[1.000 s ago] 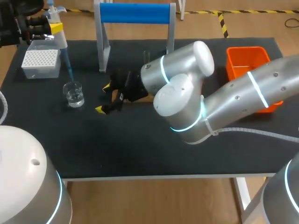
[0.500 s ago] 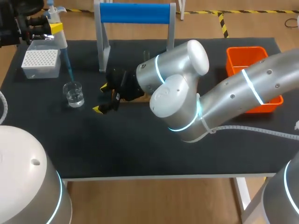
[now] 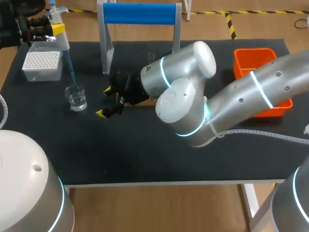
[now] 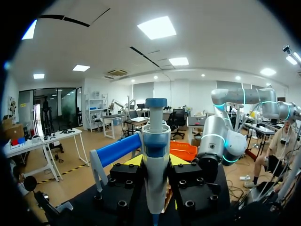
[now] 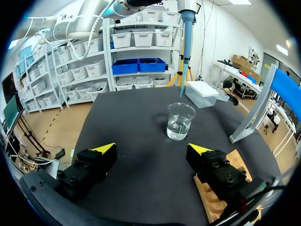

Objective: Invert the test tube, pick up the pipette, mount the tip to pipette, aspirate from beaker and dispense into the tube, eject the tip, return the pipette, and cap with the stopper.

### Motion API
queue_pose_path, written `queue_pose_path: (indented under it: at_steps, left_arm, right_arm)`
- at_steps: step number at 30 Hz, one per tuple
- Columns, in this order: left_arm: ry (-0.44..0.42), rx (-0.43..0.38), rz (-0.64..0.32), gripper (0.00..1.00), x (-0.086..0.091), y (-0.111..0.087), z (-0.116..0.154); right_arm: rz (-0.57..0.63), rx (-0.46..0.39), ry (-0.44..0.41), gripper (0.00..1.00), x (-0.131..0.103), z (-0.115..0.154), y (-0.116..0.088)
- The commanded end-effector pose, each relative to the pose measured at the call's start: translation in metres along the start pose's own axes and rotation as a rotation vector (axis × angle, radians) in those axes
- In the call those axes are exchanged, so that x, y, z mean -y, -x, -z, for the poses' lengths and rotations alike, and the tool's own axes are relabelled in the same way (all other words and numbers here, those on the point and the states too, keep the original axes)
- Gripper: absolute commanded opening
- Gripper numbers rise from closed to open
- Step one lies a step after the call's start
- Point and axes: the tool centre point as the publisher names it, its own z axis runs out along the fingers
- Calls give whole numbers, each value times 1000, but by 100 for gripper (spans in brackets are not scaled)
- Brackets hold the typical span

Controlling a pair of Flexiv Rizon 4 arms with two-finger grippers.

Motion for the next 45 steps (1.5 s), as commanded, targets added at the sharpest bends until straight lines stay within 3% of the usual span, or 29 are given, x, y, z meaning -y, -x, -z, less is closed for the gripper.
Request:
queue_pose_path:
  at_steps: [1,5,27,45]
  left_arm:
    - [-3,-1,-1,0,0,0,0]
    - [-3,-1,-1,0,0,0,0]
    - [-25,26,10,0,-44,18,-5]
    - [-46,38,-14,0,-81,21,-6]
  right_arm:
    - [0,-5,-14,100,-3,2,1]
    - [0,-5,-14,100,-3,2,1]
    - [0,-5,-14,100,-3,2,1]
    - [0,-5,-14,100,-3,2,1]
